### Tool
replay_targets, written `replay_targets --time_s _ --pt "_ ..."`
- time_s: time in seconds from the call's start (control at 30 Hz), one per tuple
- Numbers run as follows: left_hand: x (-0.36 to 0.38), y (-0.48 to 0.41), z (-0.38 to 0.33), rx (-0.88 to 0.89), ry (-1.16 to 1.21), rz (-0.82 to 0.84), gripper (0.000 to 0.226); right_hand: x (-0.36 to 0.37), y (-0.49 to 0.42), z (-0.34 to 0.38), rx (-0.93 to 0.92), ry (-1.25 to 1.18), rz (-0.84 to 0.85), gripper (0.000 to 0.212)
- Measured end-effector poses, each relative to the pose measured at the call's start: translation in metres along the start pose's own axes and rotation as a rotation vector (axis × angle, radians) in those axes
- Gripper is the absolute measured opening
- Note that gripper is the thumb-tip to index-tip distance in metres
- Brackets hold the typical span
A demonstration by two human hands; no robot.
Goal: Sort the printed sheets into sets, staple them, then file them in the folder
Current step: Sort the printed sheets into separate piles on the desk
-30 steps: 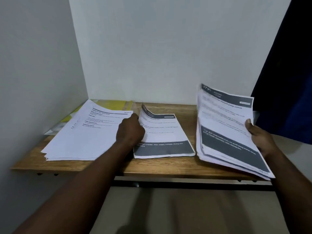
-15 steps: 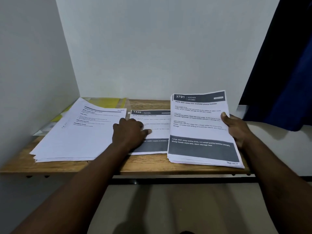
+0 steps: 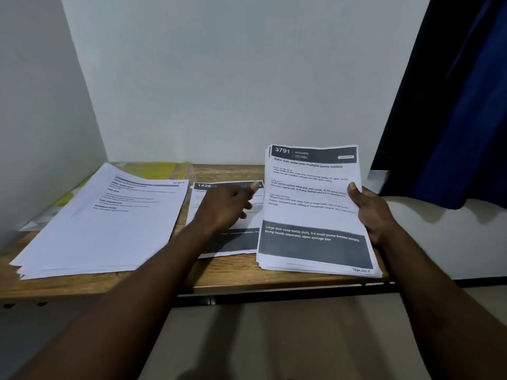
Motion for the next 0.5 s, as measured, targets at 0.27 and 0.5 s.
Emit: replay_targets --time_s 0.27,0.5 --pt "0.044 -0.01 0.02 -0.16 0.296 0.011 0.041 0.006 0.004 0.003 -0.027 0.008 0.03 0.024" --pt "0.034 -0.009 0.023 -0.163 0.282 -0.128 0.031 0.015 0.003 0.0 -0.016 0.019 0.09 0.024"
Point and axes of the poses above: each hand's wrist, its own y-axis away from the middle knuckle, its own x-axis out of the palm, z = x × y, the point moved 10 cm from there along -y, towards the middle knuckle, and after that the axes turned 12 degrees about -x, right-handed, at the moved point
